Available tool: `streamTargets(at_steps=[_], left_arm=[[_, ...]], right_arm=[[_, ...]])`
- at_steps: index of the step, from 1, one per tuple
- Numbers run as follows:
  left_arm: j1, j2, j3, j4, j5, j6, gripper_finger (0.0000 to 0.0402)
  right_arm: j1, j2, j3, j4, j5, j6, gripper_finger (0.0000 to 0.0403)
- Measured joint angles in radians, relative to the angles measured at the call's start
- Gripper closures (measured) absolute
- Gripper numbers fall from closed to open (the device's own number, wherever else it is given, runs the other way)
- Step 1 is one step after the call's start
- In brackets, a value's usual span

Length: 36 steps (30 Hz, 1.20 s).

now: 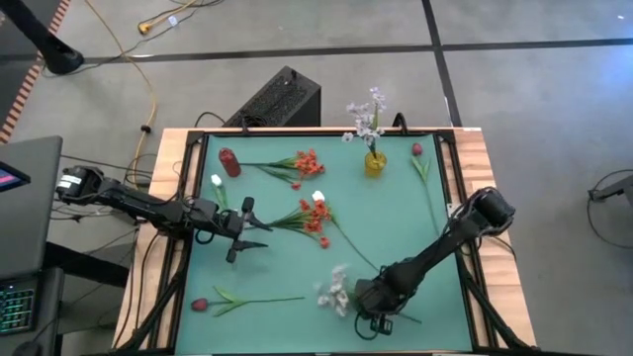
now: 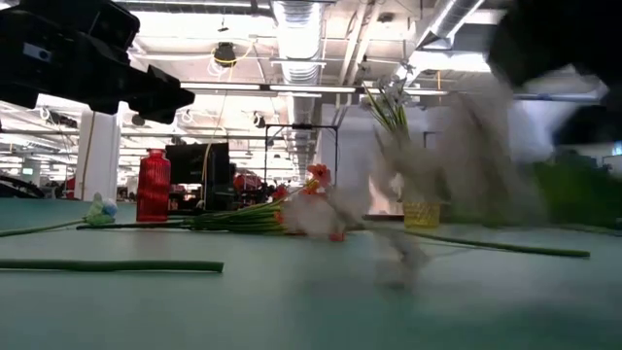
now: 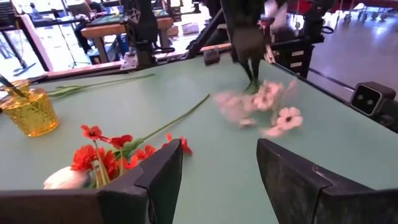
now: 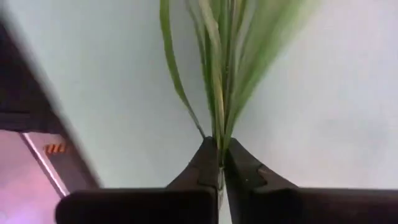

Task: Sort flowers into vase by color
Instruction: Put the white flowers into the yellow vase

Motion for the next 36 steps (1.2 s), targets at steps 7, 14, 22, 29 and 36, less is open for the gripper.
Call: streamTargets(at_steps=[7,14,22,29,36], left_arm=[[0.0,0.0,0.0,0.011,-0.003,-0.007,0.0206],[0.0,0.0,0.0,0.022,-0.003,-0.017,0.0206],[0.0,0.0,0.0,0.039,-0.004,-0.036,0.0206],[0.0,0.0,0.0,0.039,-0.031,-0.057,0.0205],[0.0,0.0,0.0,0.037,-0.041,-0.061,0.0205]], right_arm=[[-0.057,-0.183,0.0,0.082,0.394,-0.152,0.0345],[-0.099,-0.371,-0.084,0.268,0.767,-0.457,0.0366],[-0.274,-0.689,-0.468,0.731,0.887,-0.613,0.0364],[-0.448,-0.851,-0.671,0.976,0.867,-0.758,0.0365],[-0.508,-1.006,-0.699,0.964,0.898,-0.819,0.0365]])
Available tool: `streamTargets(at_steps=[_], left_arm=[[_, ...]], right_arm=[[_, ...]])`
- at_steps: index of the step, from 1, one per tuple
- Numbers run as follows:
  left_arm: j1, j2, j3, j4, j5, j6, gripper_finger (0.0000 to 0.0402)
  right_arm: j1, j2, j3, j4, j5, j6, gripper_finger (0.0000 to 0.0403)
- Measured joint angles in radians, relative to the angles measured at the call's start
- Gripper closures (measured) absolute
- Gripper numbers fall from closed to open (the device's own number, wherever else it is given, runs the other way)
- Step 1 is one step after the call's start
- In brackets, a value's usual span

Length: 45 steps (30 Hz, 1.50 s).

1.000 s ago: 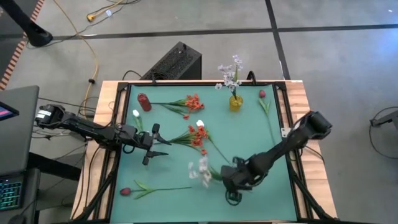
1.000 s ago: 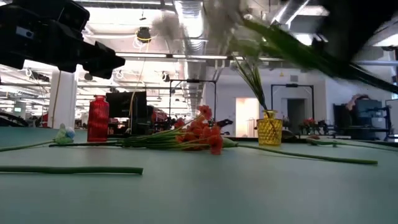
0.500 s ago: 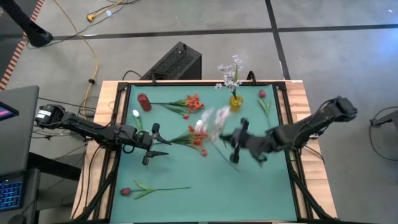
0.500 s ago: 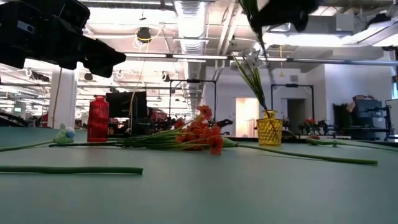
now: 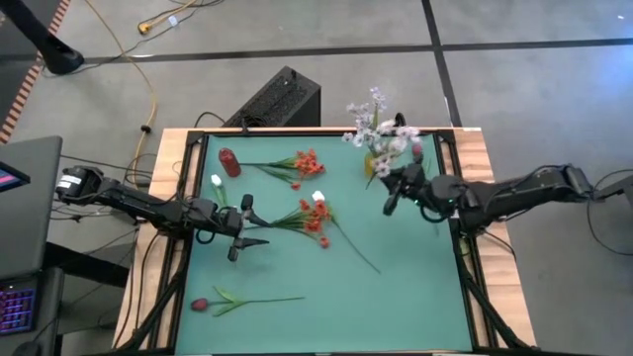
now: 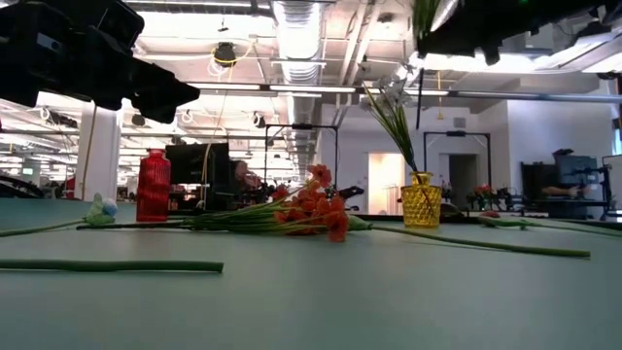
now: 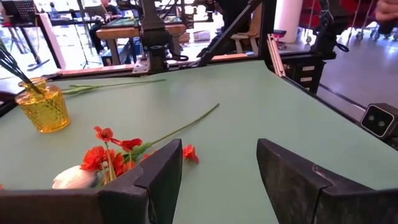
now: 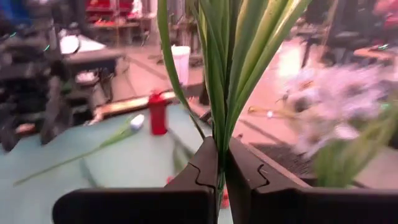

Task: Sort flowers into vase by color
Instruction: Put the white flowers into the yellow vase

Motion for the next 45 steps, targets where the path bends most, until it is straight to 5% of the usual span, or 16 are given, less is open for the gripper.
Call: streamTargets(at_steps=[5,11,20,41,45], left_arm=[[0.0,0.0,0.0,0.0,0.0,0.0,0.0205],[0.0,0.0,0.0,0.004,-0.005,0.0,0.0205],[0.0,0.0,0.0,0.005,-0.011,0.0,0.0205],[0.0,0.0,0.0,0.004,-0.011,0.0,0.0205],[0.0,0.0,0.0,0.004,-0.011,-0.008,0.0205]], right_arm=[[-0.078,-0.053,0.0,-0.072,0.118,-0.002,0.0365],[-0.247,-0.031,0.0,-0.08,0.119,0.038,0.0365],[-0.463,0.076,0.0,-0.033,-0.117,0.125,0.0365],[-0.481,0.146,-0.029,0.062,-0.089,0.101,0.0365],[-0.481,0.146,-0.091,0.196,-0.08,0.106,0.0365]])
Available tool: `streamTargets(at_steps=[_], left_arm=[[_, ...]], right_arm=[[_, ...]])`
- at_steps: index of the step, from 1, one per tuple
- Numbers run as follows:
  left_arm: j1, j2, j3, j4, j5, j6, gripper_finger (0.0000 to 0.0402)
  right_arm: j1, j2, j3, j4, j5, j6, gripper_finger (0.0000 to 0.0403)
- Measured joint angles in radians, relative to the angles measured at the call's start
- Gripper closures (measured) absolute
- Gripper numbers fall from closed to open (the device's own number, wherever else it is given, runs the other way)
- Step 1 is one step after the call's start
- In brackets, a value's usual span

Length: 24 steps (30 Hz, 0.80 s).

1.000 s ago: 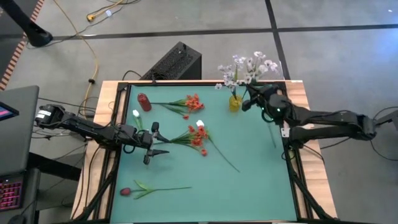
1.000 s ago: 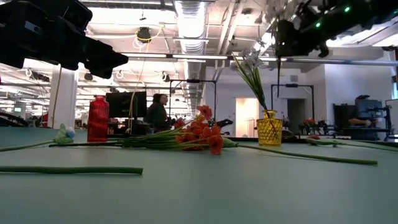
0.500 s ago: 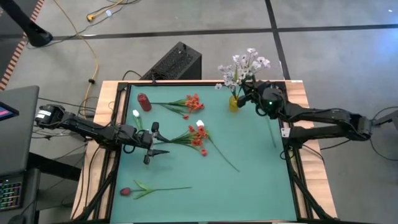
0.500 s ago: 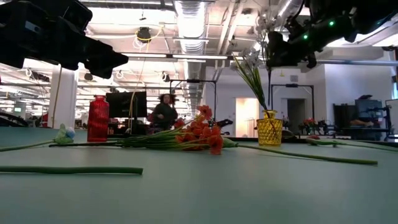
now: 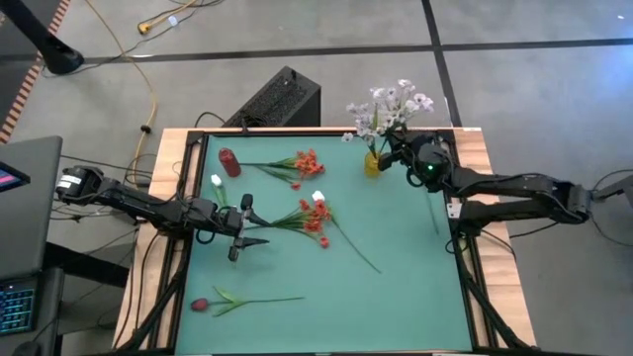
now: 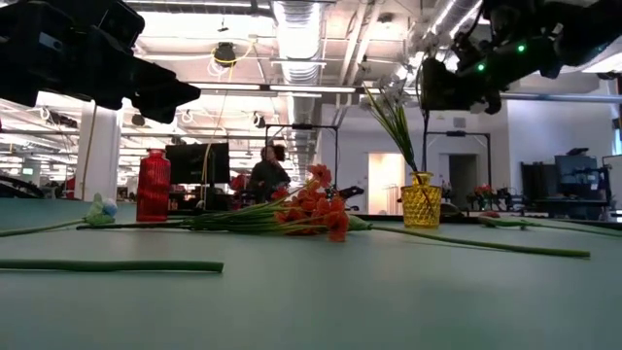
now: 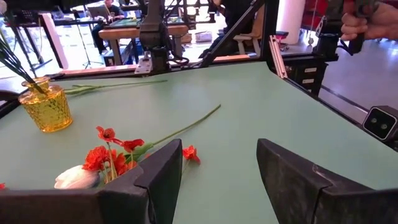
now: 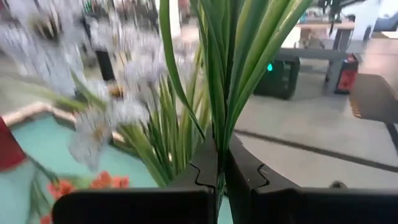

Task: Sort flowers into vase by color
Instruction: Put the white flowers into the yellow vase

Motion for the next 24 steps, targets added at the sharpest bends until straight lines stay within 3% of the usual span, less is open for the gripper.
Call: streamTargets(at_steps=[15,24], left_arm=[[0.0,0.0,0.0,0.0,0.0,0.0,0.0206],[0.0,0.0,0.0,0.0,0.0,0.0,0.0206]], right_arm=[[0.0,0.0,-0.072,0.086,-0.003,0.014,0.0362],[0.001,0.0,-0.072,0.048,-0.007,0.072,0.0305]])
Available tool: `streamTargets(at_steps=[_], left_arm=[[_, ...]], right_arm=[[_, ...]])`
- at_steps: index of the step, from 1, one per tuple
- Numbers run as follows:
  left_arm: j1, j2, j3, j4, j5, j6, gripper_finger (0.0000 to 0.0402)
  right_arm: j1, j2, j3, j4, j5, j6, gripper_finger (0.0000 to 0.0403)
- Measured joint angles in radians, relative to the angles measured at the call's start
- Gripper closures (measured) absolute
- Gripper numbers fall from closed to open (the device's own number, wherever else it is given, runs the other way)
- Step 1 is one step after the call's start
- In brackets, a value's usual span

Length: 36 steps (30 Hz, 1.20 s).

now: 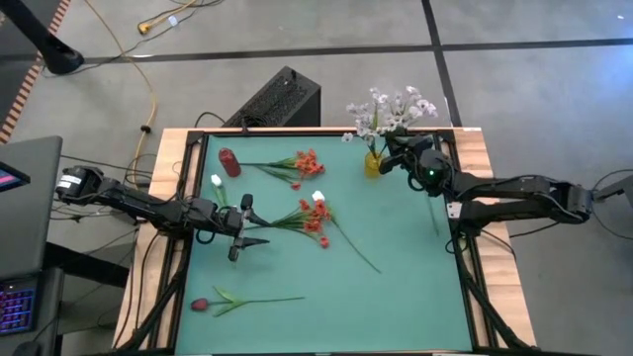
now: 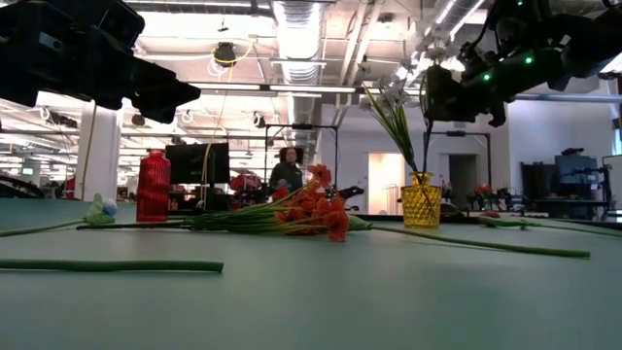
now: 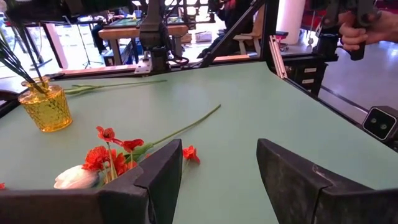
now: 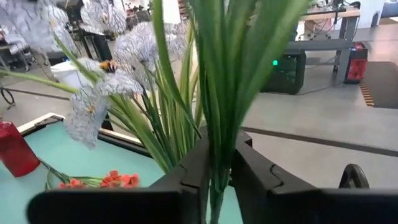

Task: Sort flowers into vase by color
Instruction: Put the white flowers into the yellow vase

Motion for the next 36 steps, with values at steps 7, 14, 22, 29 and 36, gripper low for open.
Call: streamTargets(at_steps=[7,14,22,29,36], left_arm=[[0.0,0.0,0.0,0.0,0.0,0.0,0.0206],[0.0,0.0,0.0,0.0,0.0,0.0,0.0206],[0.0,0.0,0.0,-0.003,0.0,0.0,0.0206],[0.0,0.0,0.0,-0.009,0.0,0.0,0.0206],[0.0,0.0,0.0,-0.01,0.0,0.0,0.0205]], right_arm=[[0.001,0.0,0.001,-0.049,-0.054,0.016,0.0217],[0.002,0.0,0.054,-0.234,-0.19,0.057,0.0123],[0.047,0.0,0.272,-0.71,-0.257,0.06,0.0099],[0.099,0.0,0.503,-1.16,-0.264,0.128,0.0098],[0.121,0.0,0.7,-1.401,-0.348,0.206,0.0098]])
